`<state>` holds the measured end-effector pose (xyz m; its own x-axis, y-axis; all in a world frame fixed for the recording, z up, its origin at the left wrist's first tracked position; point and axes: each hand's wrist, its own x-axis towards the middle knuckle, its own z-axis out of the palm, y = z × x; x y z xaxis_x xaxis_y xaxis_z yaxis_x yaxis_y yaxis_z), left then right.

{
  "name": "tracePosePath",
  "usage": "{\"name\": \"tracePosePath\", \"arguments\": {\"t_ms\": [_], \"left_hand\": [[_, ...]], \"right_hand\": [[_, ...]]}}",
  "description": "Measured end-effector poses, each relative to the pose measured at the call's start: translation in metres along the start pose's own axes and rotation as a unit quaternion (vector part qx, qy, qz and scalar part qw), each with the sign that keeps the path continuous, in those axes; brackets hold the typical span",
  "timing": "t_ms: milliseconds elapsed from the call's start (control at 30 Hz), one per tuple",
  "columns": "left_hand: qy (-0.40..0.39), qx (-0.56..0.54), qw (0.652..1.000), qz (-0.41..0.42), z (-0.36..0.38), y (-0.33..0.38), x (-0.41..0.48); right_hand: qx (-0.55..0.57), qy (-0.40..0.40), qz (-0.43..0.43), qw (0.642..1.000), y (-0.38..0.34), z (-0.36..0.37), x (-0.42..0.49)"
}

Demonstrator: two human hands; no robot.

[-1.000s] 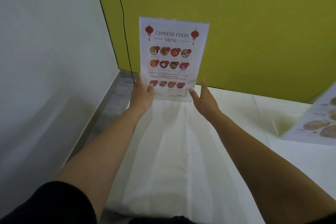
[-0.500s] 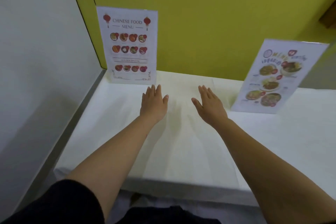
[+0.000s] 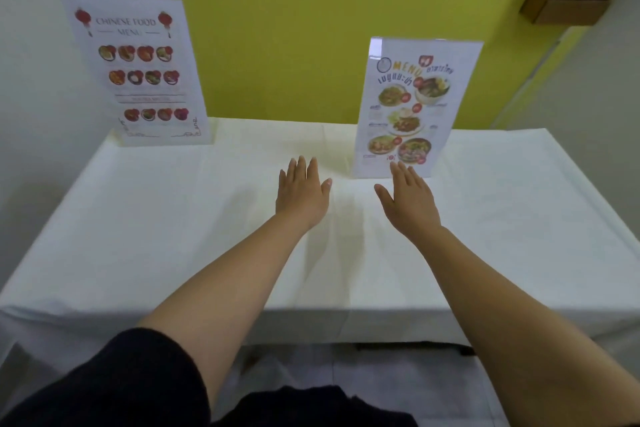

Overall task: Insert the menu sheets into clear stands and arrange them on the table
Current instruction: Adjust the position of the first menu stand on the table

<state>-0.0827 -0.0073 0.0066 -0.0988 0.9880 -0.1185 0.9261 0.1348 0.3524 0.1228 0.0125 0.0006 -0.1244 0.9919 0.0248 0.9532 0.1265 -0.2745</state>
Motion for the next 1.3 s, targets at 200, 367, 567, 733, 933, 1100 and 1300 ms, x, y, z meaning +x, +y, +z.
{"name": "tracePosePath", "arguments": {"t_ms": [200, 367, 567, 733, 933, 1100, 1300], "left_hand": [[-0.015, -0.01, 1.0, 0.014, 0.01, 0.041, 0.02], [-0.023, -0.054, 0.998, 0.007, 0.012, 0.058, 0.043], [-0.02, -0.172, 0.985, -0.011, 0.015, 0.059, 0.048], [-0.027, -0.257, 0.965, -0.037, 0.016, 0.097, 0.106], [0.014, -0.311, 0.949, -0.055, 0.03, 0.1, 0.108], [0.06, -0.376, 0.921, -0.082, 0.038, 0.127, 0.115], [0.093, -0.404, 0.906, -0.089, 0.049, 0.193, 0.124]], "right_hand": [[0.026, 0.024, 0.039, 0.999, 0.043, -0.005, 0.012], [0.065, 0.033, 0.074, 0.995, 0.059, -0.011, 0.036], [0.182, 0.061, 0.106, 0.976, 0.057, -0.019, 0.045], [0.215, 0.048, 0.135, 0.966, 0.089, -0.03, 0.113], [0.329, 0.07, 0.149, 0.93, 0.09, -0.026, 0.123], [0.377, 0.089, 0.116, 0.915, 0.112, -0.035, 0.132], [0.402, 0.089, 0.105, 0.905, 0.168, -0.067, 0.141]]}}
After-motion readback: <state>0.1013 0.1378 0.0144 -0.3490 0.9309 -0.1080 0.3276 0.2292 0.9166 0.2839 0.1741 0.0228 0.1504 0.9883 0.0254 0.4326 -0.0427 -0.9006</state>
